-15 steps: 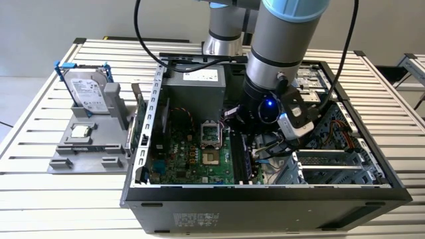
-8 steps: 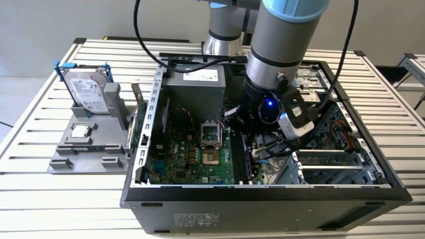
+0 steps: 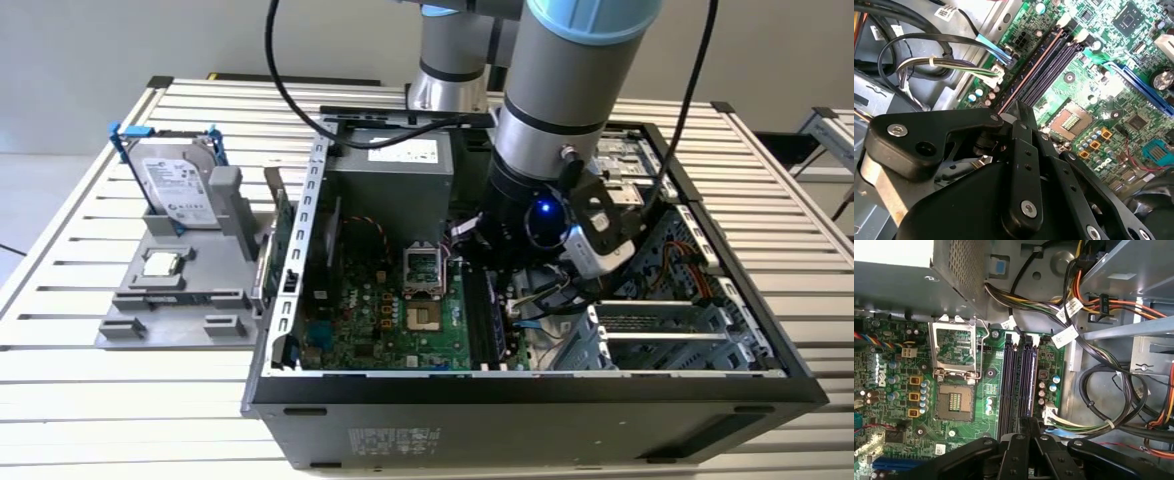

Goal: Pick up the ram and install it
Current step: 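Press down the ram until it locks into place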

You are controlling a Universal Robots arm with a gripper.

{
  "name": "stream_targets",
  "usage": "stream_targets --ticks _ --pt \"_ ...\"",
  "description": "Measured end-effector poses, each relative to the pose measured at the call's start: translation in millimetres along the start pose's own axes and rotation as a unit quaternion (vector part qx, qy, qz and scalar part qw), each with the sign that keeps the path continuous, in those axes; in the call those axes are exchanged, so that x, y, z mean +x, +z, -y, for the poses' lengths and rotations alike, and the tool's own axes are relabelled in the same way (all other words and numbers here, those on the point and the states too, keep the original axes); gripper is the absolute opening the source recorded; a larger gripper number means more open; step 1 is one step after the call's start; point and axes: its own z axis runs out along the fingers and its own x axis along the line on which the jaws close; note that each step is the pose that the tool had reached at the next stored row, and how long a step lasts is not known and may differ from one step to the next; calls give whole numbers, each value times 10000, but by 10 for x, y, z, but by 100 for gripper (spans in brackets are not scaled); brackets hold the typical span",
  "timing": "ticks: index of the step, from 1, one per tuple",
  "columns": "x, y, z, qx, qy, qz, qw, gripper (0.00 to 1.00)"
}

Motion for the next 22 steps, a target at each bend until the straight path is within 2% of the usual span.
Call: stream_targets --ticks 10,22 --pt "0 0 0 -5 -323 4 9995 0" --pt "-8 0 -1 -11 -748 9 9972 0"
